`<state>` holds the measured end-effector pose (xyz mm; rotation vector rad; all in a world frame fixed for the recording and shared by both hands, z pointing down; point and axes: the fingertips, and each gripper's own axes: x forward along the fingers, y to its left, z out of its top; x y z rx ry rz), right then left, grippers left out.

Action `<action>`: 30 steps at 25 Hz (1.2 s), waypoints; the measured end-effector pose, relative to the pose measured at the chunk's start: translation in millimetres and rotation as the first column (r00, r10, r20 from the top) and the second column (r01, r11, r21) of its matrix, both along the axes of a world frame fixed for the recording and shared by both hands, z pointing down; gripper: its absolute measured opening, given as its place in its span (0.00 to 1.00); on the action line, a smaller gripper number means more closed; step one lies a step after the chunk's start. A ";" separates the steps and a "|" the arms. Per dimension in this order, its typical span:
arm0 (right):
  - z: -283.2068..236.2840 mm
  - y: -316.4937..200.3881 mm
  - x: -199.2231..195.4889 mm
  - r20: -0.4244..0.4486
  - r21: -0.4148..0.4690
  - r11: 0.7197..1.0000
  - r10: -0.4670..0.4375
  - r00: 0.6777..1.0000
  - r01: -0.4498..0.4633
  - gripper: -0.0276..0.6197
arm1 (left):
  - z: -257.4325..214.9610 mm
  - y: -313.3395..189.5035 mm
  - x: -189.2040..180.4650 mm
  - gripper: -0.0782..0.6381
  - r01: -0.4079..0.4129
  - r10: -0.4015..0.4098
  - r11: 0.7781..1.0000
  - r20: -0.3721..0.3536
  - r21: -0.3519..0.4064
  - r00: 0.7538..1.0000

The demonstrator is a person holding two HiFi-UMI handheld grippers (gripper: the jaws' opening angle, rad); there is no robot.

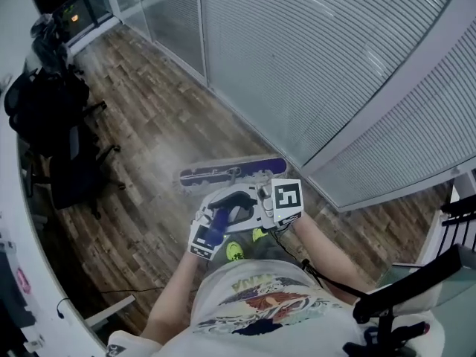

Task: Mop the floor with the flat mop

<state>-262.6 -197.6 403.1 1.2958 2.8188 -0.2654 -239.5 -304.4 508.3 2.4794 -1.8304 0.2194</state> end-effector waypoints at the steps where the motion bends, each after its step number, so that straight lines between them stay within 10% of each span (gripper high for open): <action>1: -1.7 -0.9 1.7 0.003 -0.006 1.000 0.019 1.000 -0.019 0.38 | -1.4 -0.1 2.9 0.26 -0.024 0.023 1.000 0.015 0.005 1.000; 8: -12.6 -24.7 17.2 -0.004 0.020 0.977 0.214 0.977 -0.214 0.37 | -24.9 -6.9 17.8 0.25 -0.079 0.072 0.992 0.068 0.102 0.995; 14: -38.6 -26.6 39.1 0.134 0.129 0.898 0.404 0.905 -0.420 0.34 | -72.0 10.4 42.7 0.25 -0.057 0.002 0.981 0.285 0.185 0.959; 24: -101.5 26.8 108.3 0.344 0.173 0.798 0.500 0.795 -0.577 0.26 | -111.0 42.8 117.7 0.21 -0.060 0.001 0.966 0.225 0.253 0.974; 30: -105.5 74.4 199.8 0.361 0.096 0.817 0.503 0.785 -0.568 0.26 | -111.8 94.8 203.7 0.21 -0.024 -0.040 0.970 0.259 0.242 0.965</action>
